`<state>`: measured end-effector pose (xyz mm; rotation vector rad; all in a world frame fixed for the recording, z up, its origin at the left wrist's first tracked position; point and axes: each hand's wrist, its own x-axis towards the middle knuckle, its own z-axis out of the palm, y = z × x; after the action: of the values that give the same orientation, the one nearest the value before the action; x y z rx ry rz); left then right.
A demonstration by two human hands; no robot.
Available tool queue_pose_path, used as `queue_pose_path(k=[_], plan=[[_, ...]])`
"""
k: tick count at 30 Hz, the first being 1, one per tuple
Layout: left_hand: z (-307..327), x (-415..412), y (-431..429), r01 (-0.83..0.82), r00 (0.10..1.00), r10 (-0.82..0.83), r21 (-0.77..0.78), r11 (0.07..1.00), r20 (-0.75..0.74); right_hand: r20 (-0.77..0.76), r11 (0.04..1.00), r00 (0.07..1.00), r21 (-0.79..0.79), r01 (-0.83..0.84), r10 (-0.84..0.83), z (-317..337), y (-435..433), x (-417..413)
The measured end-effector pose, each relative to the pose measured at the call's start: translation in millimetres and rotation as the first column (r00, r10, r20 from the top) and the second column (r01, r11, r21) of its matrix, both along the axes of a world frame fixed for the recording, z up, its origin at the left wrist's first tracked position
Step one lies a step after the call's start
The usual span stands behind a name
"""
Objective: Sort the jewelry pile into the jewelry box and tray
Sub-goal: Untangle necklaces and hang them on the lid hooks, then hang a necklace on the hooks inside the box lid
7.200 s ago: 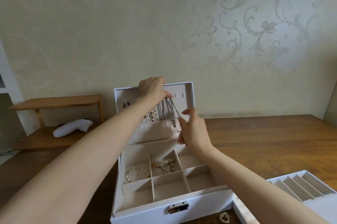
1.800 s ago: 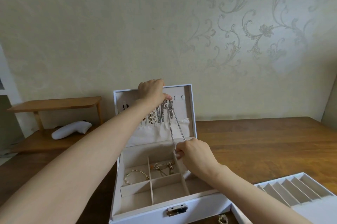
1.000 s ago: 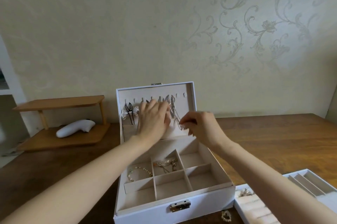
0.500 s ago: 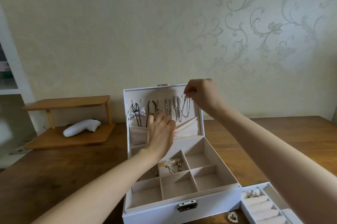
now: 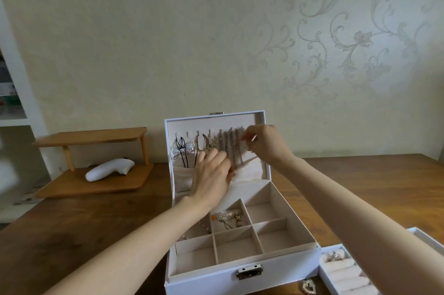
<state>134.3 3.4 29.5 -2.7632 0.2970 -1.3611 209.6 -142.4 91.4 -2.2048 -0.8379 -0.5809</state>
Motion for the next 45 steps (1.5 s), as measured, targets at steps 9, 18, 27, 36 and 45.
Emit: queue_pose_path(k=[9,18,27,36,45], plan=[[6.6,6.6,4.5,-0.012,1.000,0.008,-0.195,0.981,-0.022,-0.211,0.933,0.970,-0.359,0.035,-0.118,-35.8,-22.3,-18.3],[28.5,-84.9,44.4,0.115,0.967,-0.170,-0.270,0.956,-0.188,-0.145,0.999,0.989,-0.042,0.011,-0.017,-48.9,-94.1,-75.9],[-6.1,-143.1,35.6,0.292,0.907,-0.371,-0.335,0.896,-0.201,-0.146,0.992,0.988,0.118,-0.038,0.055,-59.1,-127.8,-135.9],[-22.2,-157.3,30.9,0.348,0.904,-0.396,-0.261,0.900,-0.160,-0.306,0.975,0.948,0.220,-0.014,0.083,-74.9,-140.1,-157.3],[-24.8,-166.1,10.7,0.420,0.869,-0.416,-0.043,0.906,-0.268,-0.274,0.978,0.940,0.092,-0.186,0.204,-78.7,-131.8,-164.4]])
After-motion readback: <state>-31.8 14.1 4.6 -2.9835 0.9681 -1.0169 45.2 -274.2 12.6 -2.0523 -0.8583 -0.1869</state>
